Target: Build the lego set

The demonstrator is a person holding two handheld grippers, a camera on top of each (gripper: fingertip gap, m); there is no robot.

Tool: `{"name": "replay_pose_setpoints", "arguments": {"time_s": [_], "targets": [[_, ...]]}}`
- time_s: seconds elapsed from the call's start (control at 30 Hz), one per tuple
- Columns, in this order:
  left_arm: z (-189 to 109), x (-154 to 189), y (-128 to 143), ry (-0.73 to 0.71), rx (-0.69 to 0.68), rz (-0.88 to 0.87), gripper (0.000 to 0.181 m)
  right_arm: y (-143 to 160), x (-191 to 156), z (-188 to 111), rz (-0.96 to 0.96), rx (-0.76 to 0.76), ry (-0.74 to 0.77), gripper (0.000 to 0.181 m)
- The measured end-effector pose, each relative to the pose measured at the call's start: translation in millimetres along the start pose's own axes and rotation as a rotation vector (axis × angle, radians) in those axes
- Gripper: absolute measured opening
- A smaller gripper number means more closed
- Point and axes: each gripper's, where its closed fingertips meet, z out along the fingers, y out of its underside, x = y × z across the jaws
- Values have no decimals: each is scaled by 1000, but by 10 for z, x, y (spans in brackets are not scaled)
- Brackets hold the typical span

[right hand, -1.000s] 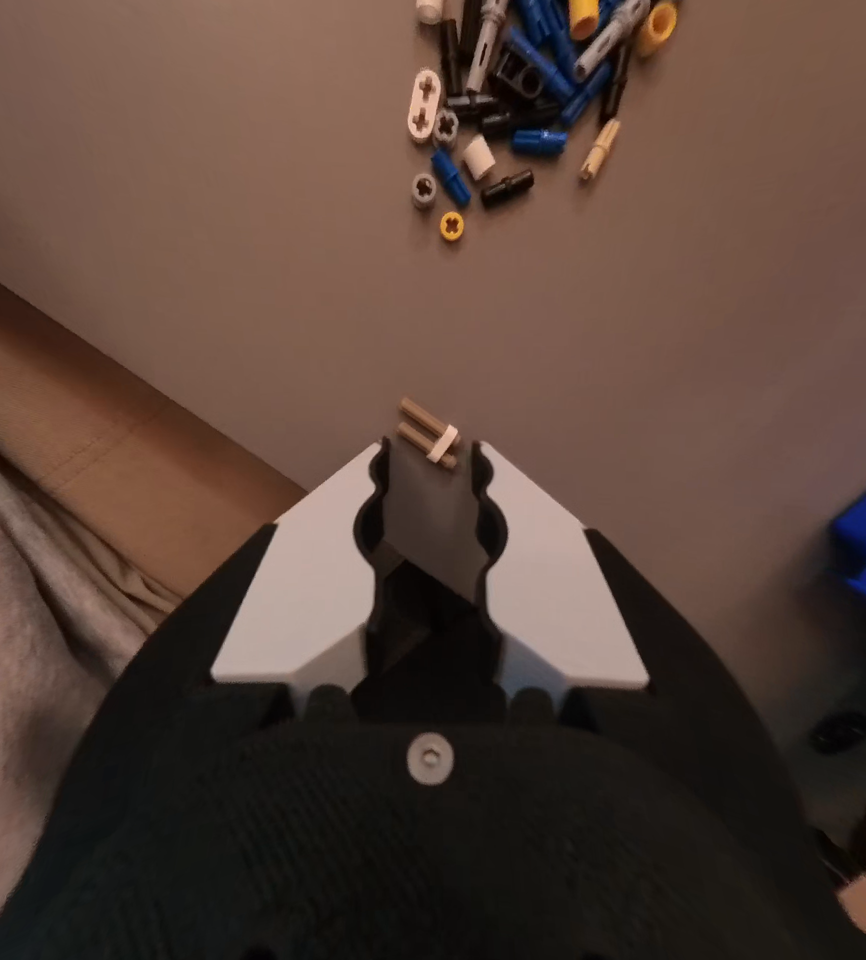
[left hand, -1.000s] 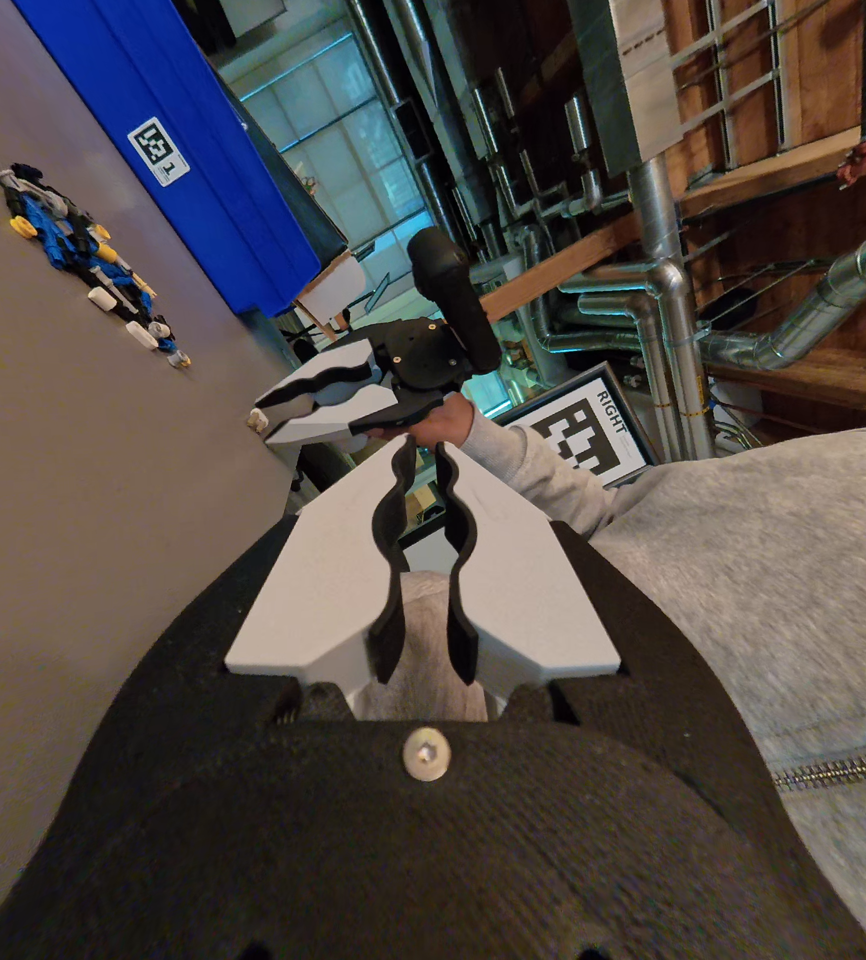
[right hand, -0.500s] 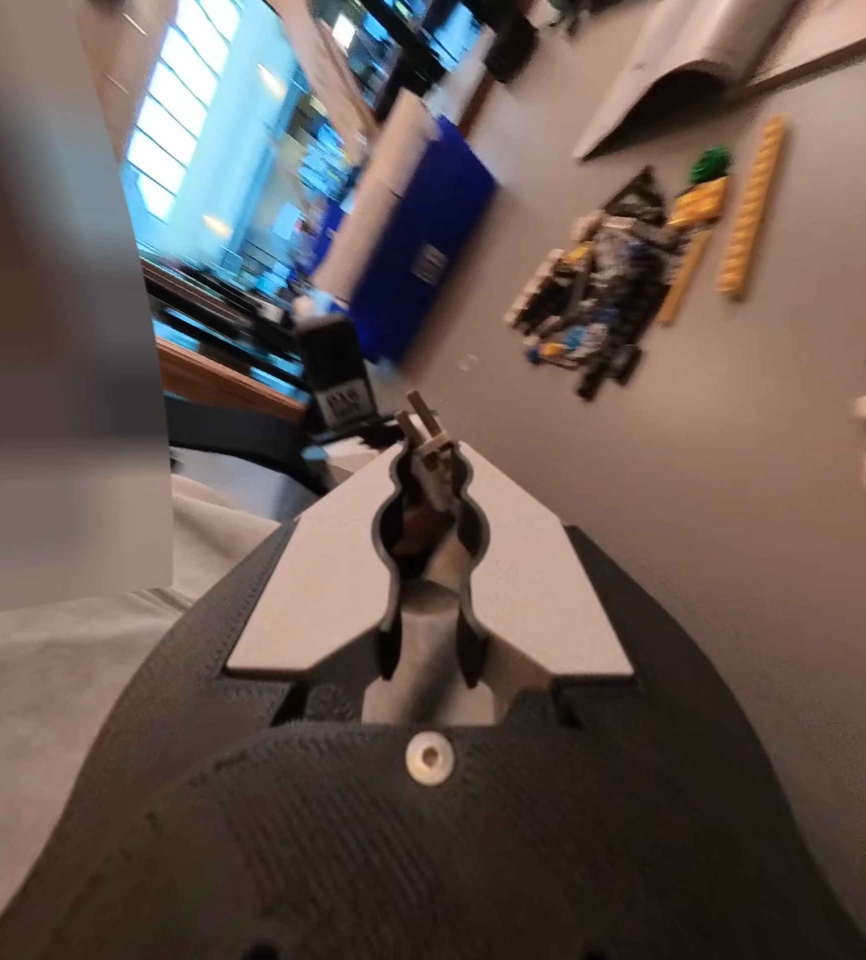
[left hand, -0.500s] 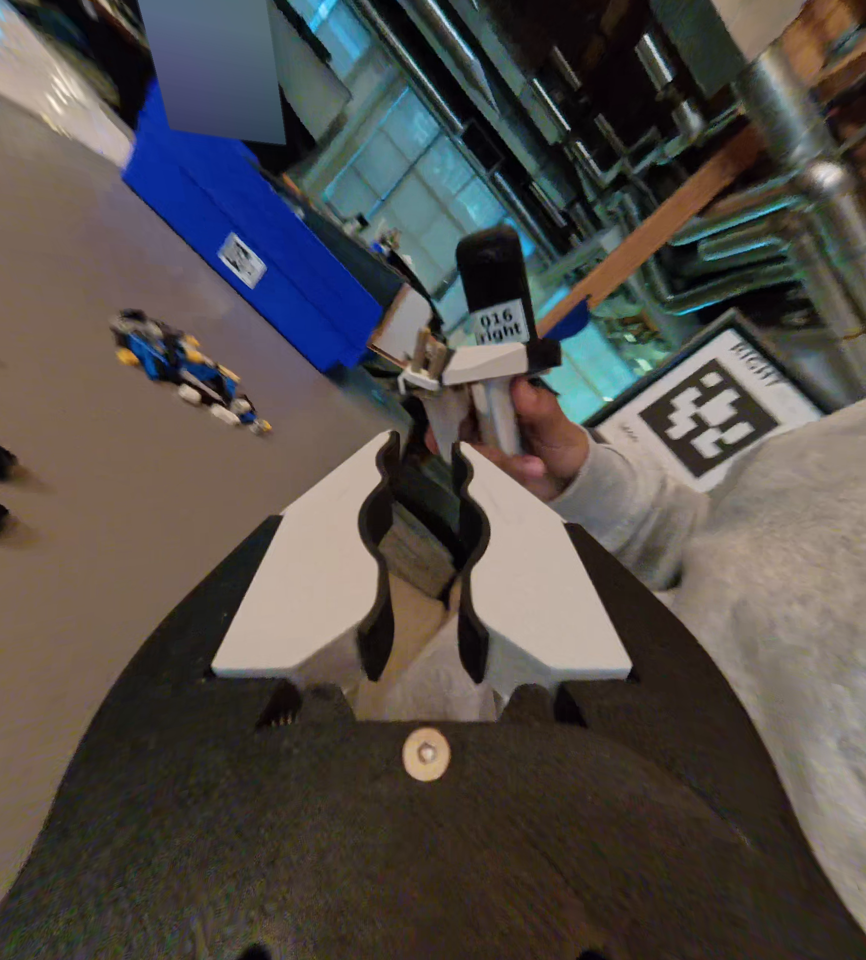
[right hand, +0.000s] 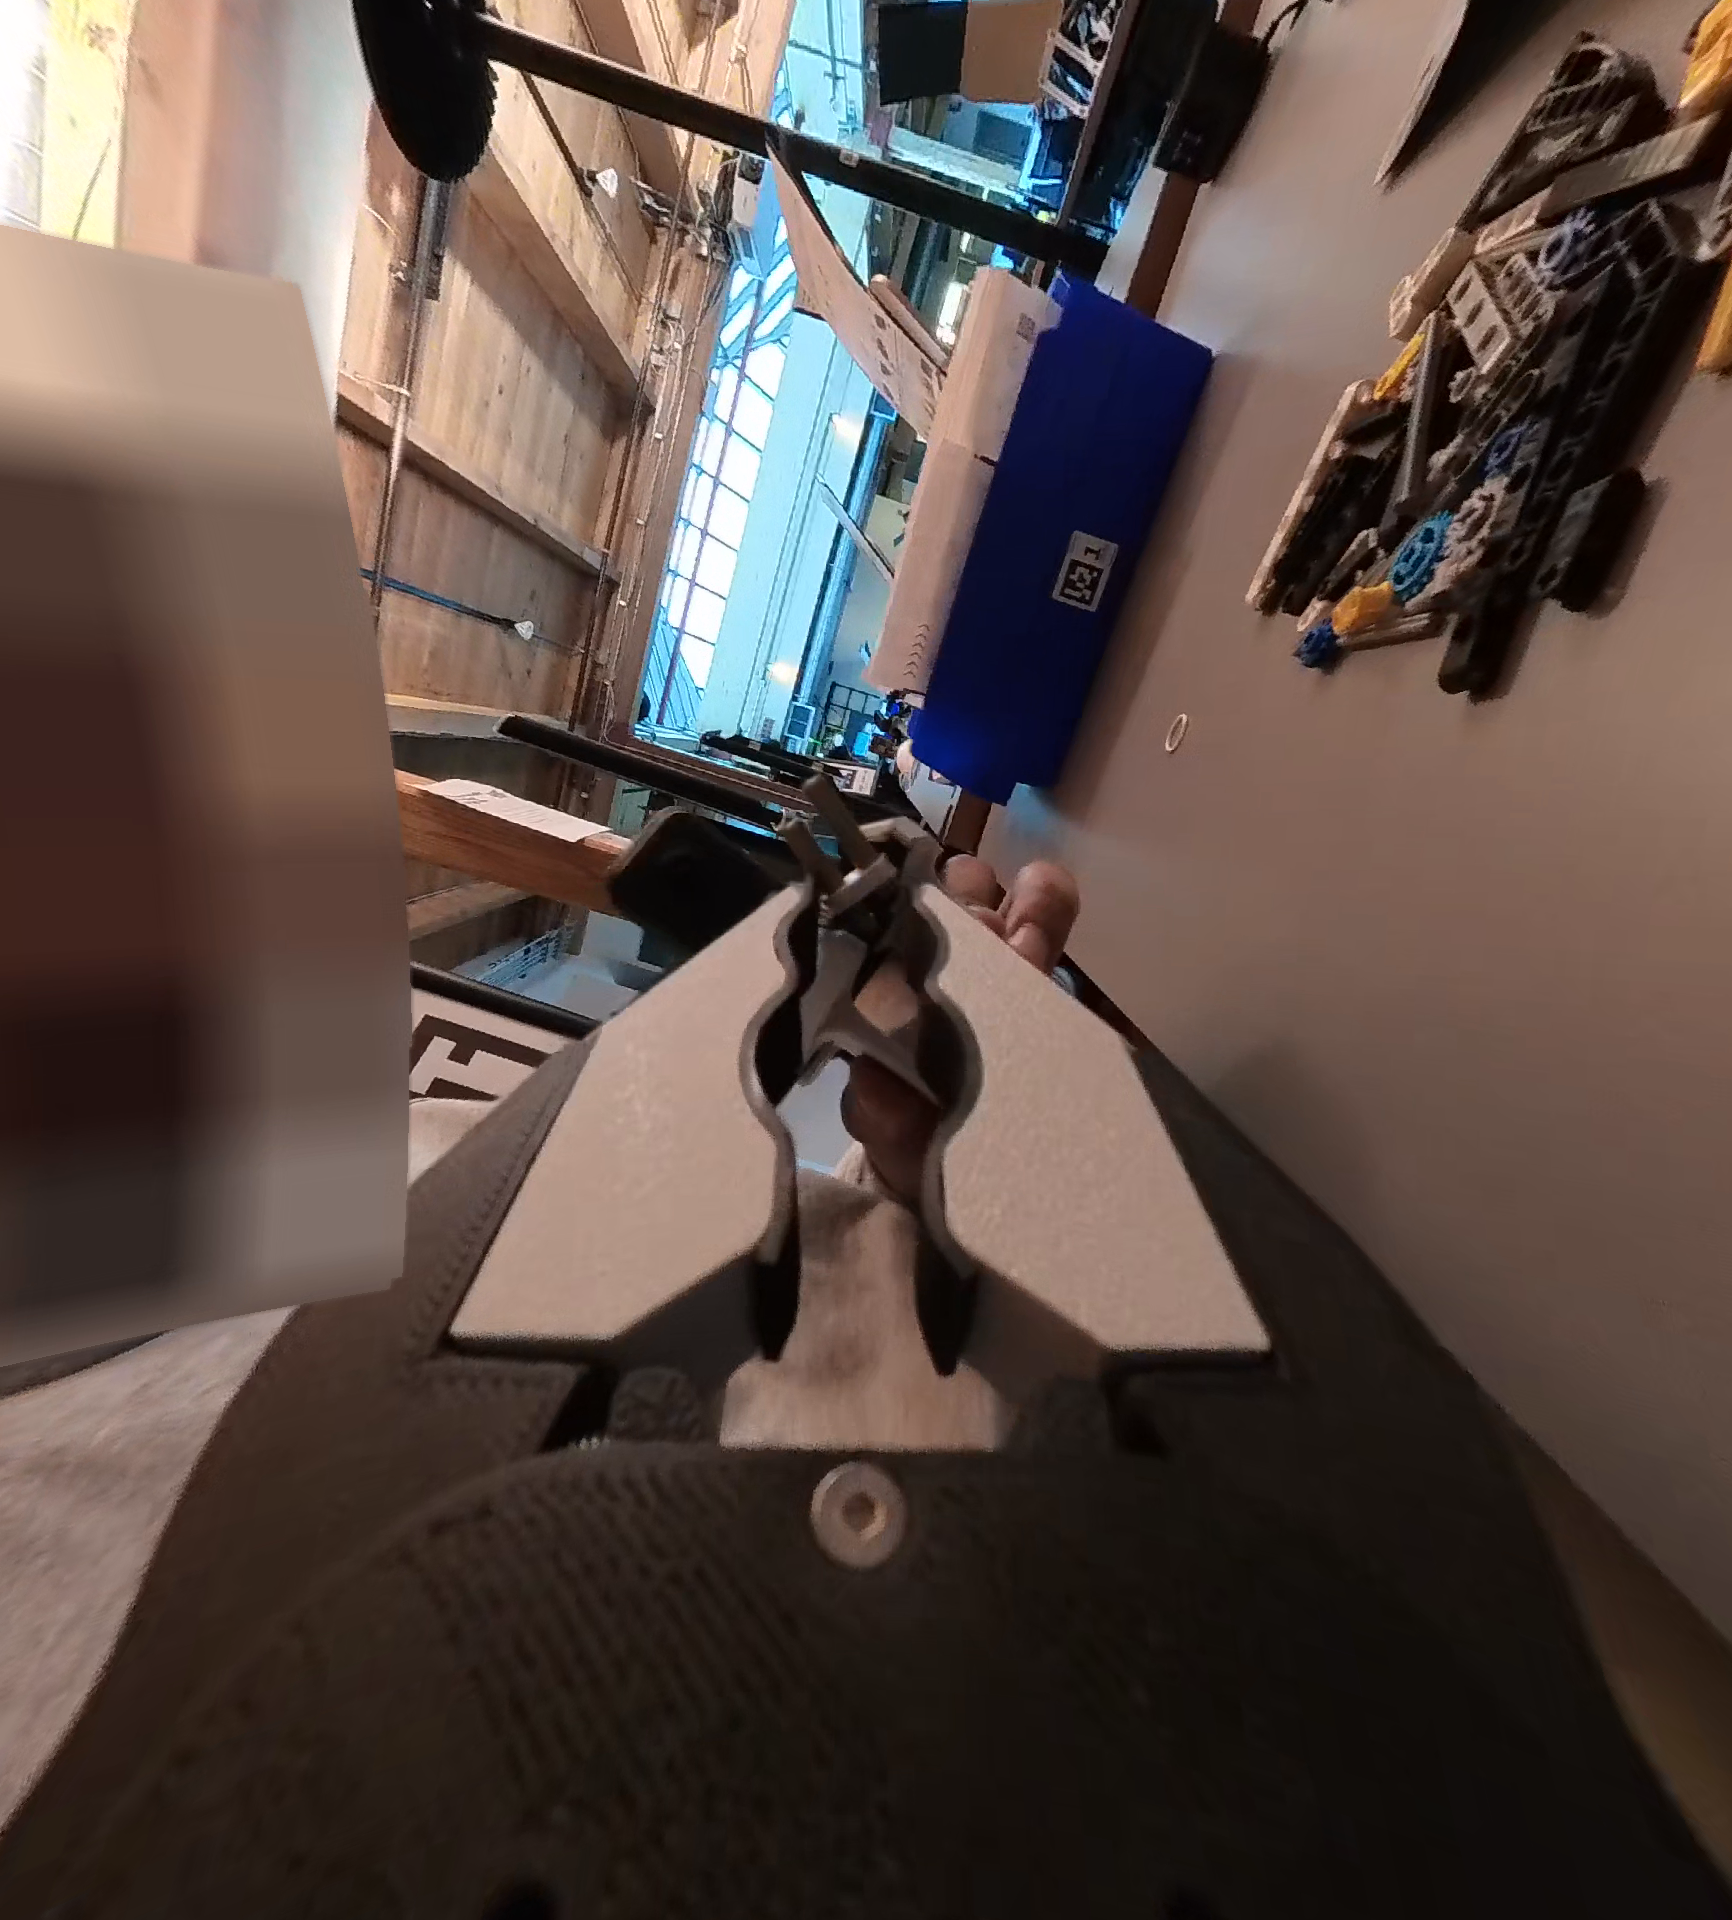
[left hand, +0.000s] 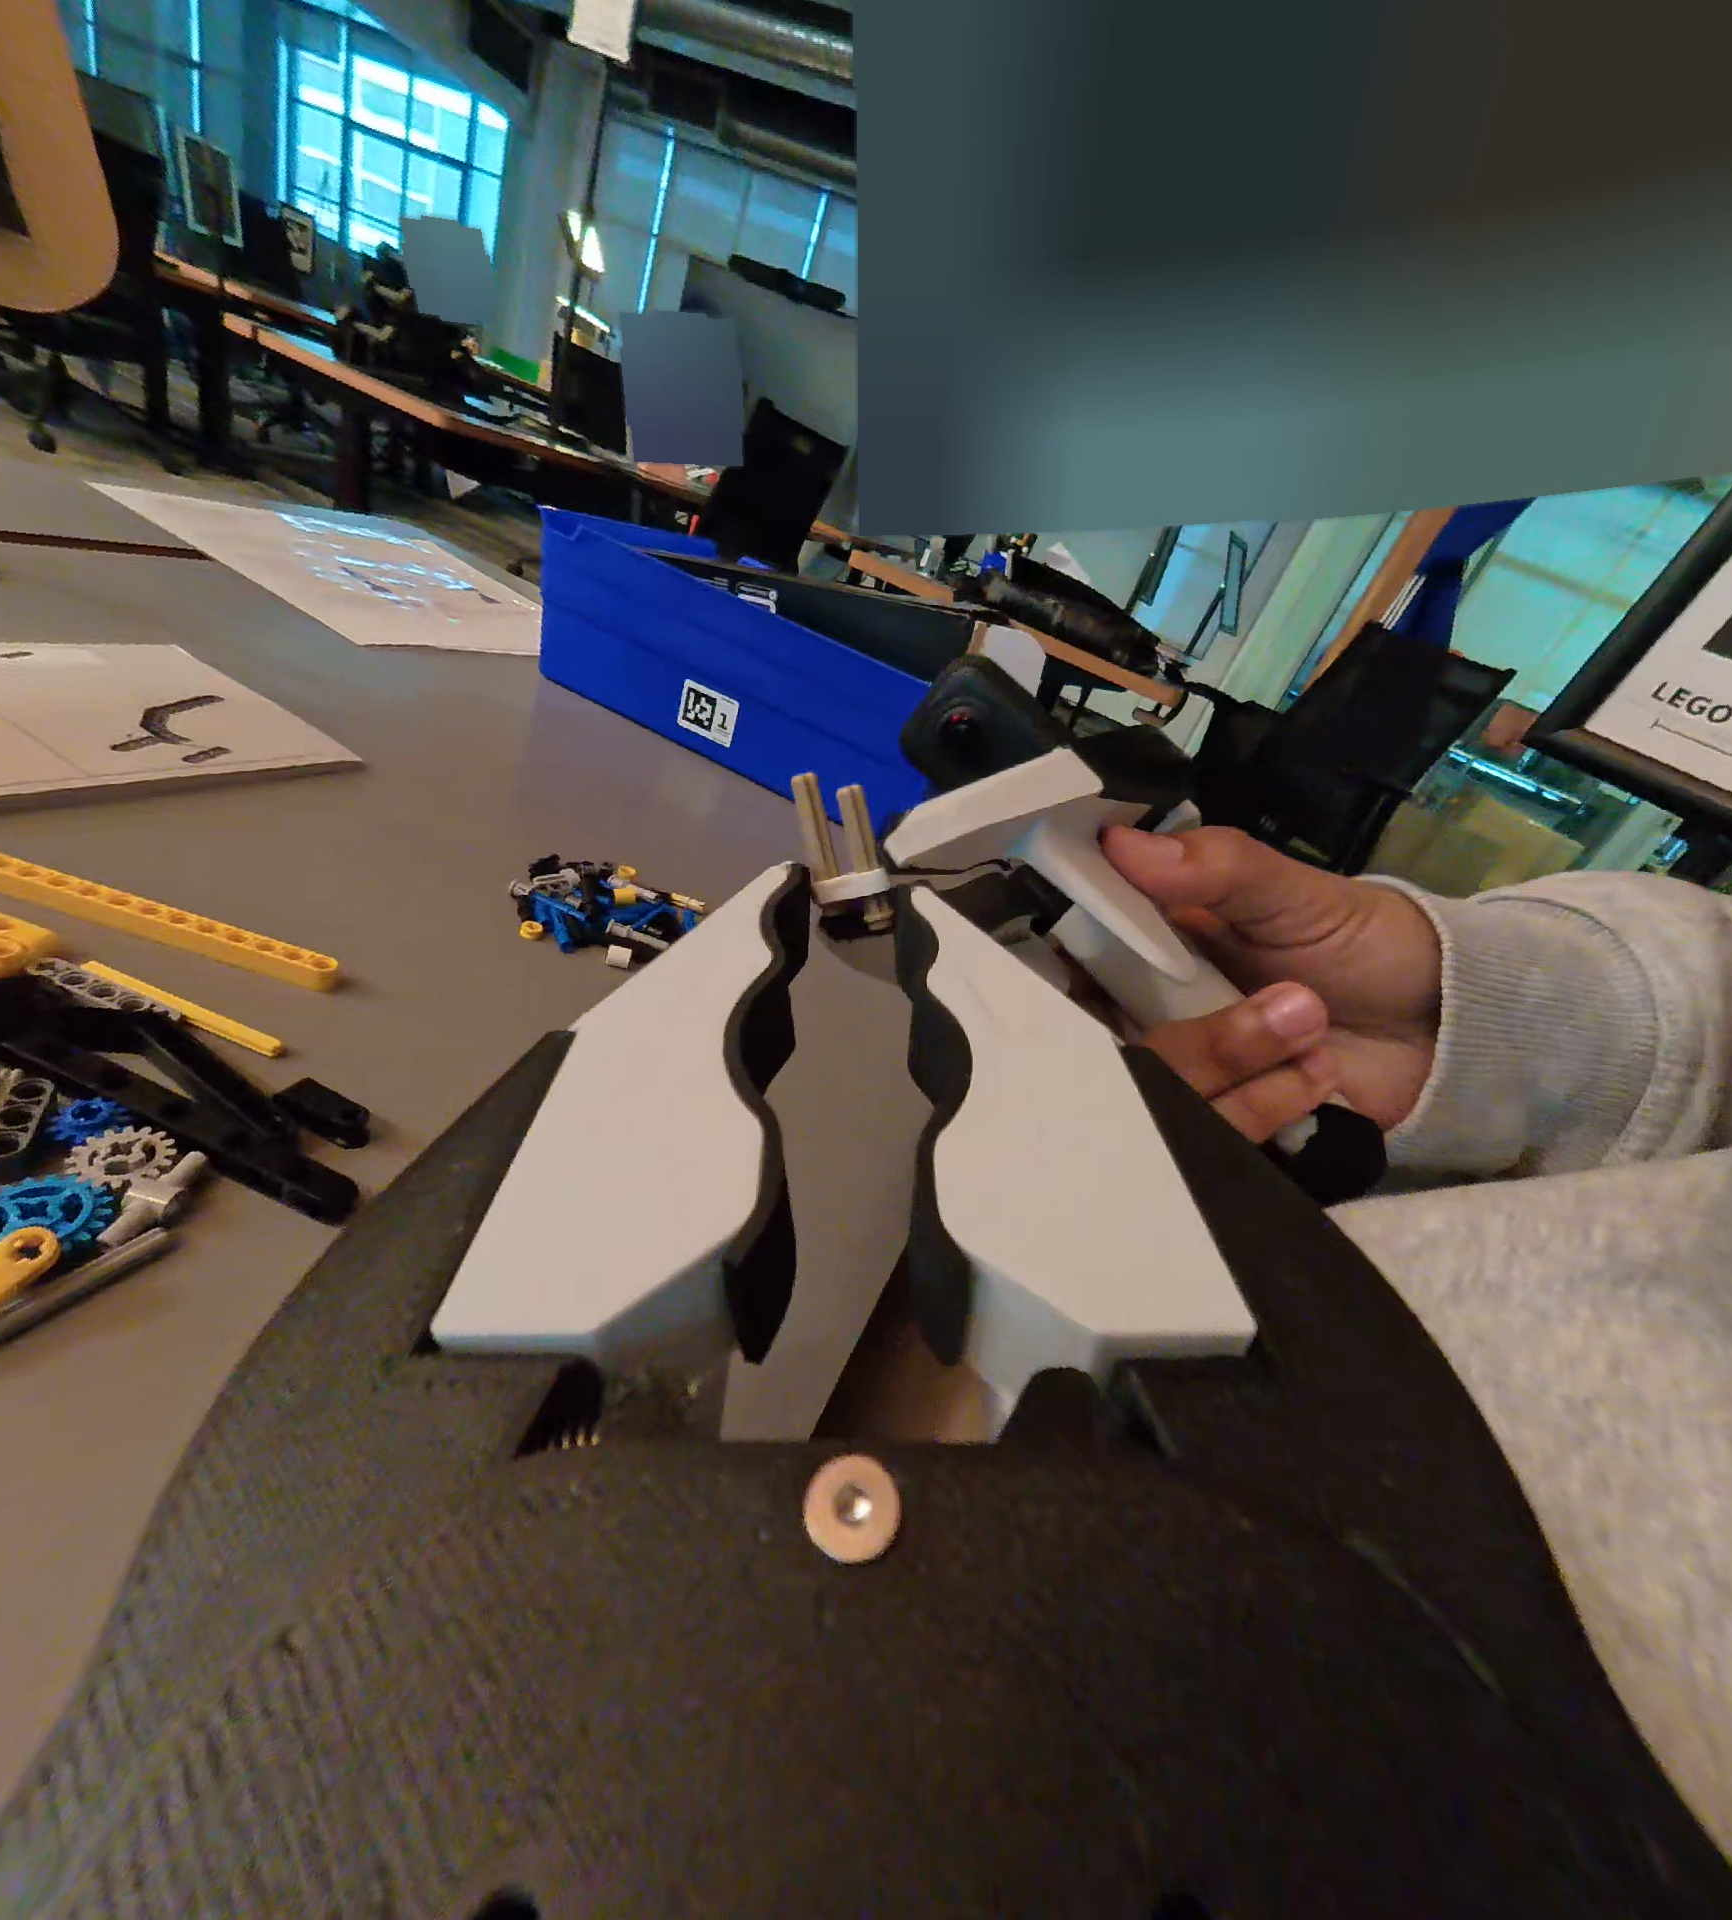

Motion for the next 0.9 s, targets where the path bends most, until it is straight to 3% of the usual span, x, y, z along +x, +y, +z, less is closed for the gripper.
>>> {"name": "replay_pose_setpoints", "arguments": {"time_s": [0.13, 0.2, 0.37, 0.57, 0.73, 0.9], "targets": [[-13, 6, -9, 14, 3, -10, 14, 10, 44, -138, -58, -50, 80, 22], [-10, 17, 13, 27, -14, -4, 14, 8, 46, -230, -185, -104, 152, 28], [31, 195, 195, 136, -120, 68, 14, 77, -44, -383, -604, -370, 315, 38], [41, 419, 441, 239, -238, 203, 14, 291, 97, -575, -938, -777, 454, 42], [10, 607, 493, 359, -262, 137, 13, 467, 72, -582, -1096, -941, 382, 36], [-97, 797, 452, 552, -276, -81, 13, 618, 1, -572, -1376, -1078, 267, 16]]}}
